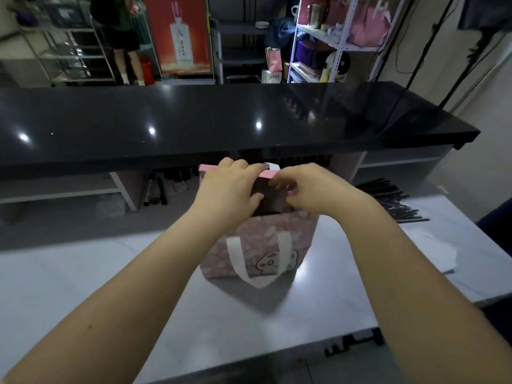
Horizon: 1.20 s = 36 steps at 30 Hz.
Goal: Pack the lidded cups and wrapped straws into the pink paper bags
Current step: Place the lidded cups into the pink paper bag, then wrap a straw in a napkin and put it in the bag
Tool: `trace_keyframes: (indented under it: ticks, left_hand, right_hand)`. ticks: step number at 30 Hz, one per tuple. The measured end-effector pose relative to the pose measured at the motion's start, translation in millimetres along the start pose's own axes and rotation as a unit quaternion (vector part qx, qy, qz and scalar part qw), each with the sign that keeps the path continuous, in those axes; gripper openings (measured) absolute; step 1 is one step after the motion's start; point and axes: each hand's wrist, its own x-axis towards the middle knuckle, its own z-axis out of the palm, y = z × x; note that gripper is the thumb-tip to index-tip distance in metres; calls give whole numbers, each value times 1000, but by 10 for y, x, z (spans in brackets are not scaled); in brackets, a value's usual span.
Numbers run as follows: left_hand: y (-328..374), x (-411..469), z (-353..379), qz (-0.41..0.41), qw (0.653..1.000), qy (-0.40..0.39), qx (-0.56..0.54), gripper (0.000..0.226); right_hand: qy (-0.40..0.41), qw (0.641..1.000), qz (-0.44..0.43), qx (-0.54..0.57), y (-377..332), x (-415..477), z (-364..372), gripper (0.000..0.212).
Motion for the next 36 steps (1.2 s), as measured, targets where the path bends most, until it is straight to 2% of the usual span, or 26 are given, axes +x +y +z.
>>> trace_keyframes:
  ticks: [3,6,13,20,28,32,36]
  left_hand:
    - [370,85,2,-19,1000,13,-12,46]
    - [877,169,146,-7,1000,15,-7,43]
    - [2283,203,878,-3,999,-35,-14,40]
    - [3363,-59,1666,-40,991,-89,-87,38]
    - [3587,-132,2158,-73,986,-100,-108,34]
    - [3434,118,2410,-108,984,-80,-118,32]
    - [3250,572,2738,-172,970,-97,-142,39]
  right_hand:
    - [91,996,0,7,179,-276,-105,31]
    - [138,990,16,-14,569,-647,-160,30]
    - [136,988,78,2,1743,-1790,-94,33]
    - [108,985,131,31,2656,-2642,235,31]
    - [89,982,141,88,3164,-2636,517,29]
    - [85,978,140,127,3352,-2273,591,29]
    - [70,980,135,127,3606,-1774,616,30]
